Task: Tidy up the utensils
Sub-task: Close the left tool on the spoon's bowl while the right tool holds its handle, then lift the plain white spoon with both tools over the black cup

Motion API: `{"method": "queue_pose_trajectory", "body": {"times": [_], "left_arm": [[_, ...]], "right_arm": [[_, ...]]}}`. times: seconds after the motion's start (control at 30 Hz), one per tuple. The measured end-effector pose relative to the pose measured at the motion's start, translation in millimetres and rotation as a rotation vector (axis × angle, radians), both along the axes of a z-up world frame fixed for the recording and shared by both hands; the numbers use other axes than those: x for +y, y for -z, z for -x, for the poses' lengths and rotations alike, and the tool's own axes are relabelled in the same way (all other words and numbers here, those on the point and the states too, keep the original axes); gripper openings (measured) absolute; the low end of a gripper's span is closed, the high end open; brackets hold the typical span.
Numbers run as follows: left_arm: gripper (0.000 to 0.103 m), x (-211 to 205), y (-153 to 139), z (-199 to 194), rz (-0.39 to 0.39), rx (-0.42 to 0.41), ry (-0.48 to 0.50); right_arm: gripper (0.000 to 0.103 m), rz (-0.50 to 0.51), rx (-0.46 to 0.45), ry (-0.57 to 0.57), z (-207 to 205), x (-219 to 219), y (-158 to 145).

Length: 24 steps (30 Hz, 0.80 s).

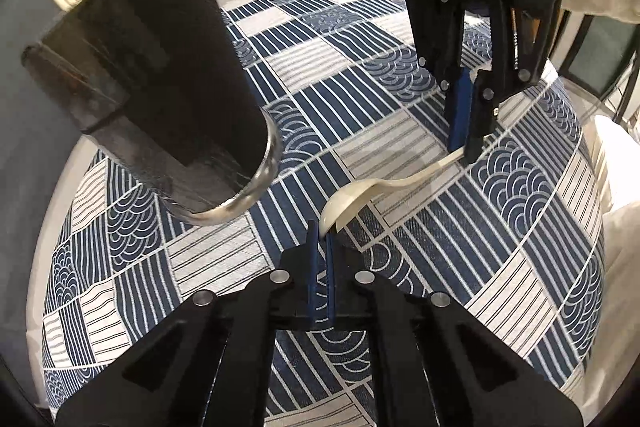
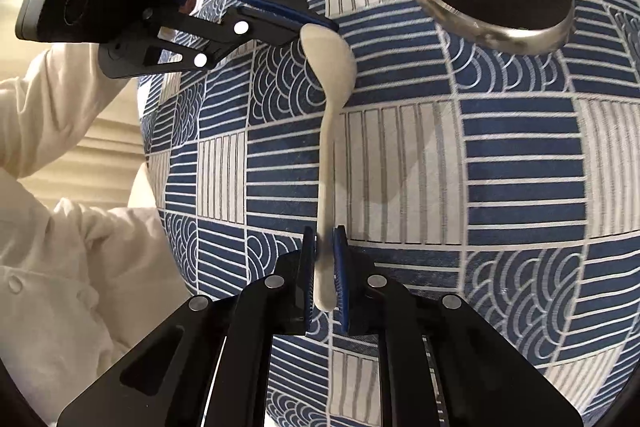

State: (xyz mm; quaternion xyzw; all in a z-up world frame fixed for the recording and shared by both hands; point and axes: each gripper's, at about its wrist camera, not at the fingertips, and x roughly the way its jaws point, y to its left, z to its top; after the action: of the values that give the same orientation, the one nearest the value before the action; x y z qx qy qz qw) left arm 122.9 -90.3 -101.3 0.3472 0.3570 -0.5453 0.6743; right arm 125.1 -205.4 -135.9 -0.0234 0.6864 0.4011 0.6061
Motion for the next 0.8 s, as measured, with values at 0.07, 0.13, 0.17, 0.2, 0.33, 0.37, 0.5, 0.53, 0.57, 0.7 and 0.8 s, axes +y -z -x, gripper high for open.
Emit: {"method": "queue_pose_trajectory", "body": {"times": [0.07,0.13,0.17,0.2,0.33,0.37,0.5,0.53,0.57,0.7,0.8], "left_arm": [[0.004,3,-7,-1,0.004,-0.002,-0.017],[0.004,9,-17,-1,0.002,-0.013,-0.035],[0.004,11,-21,-2,0.0,-0.017,-0.042],[0.004,12,-25,-3,-0.002,-0.021,-0.049],[0.004,22,-50,-7,-0.014,-0.052,-0.093],[0.004,26,-58,-8,-0.019,-0.06,-0.109],[0.004,42,-90,-13,-0.012,-0.087,-0.164],[0.004,46,-100,-13,-0.013,-0.103,-0.178],[0.004,50,-110,-13,-0.016,-0.121,-0.193],[0.004,61,-143,-15,-0.021,-0.175,-0.247],[0.004,65,-167,-15,-0.036,-0.218,-0.274]], "right_arm": [[0.008,0.001,-0.01,-0.002,-3,-2,-5],[0.008,0.005,-0.029,-0.01,-6,-1,-12],[0.008,0.005,-0.04,-0.02,-9,0,-18],[0.008,0.007,-0.051,-0.031,-12,1,-23],[0.008,0.009,-0.097,-0.078,-18,13,-45],[0.008,0.013,-0.121,-0.092,-20,17,-52],[0.007,0.04,-0.281,-0.178,-20,36,-92],[0.007,0.044,-0.311,-0.196,-21,40,-101],[0.007,0.048,-0.34,-0.214,-22,44,-110],[0.006,0.057,-0.462,-0.262,-31,55,-147],[0.006,0.046,-0.533,-0.275,-38,60,-169]]}}
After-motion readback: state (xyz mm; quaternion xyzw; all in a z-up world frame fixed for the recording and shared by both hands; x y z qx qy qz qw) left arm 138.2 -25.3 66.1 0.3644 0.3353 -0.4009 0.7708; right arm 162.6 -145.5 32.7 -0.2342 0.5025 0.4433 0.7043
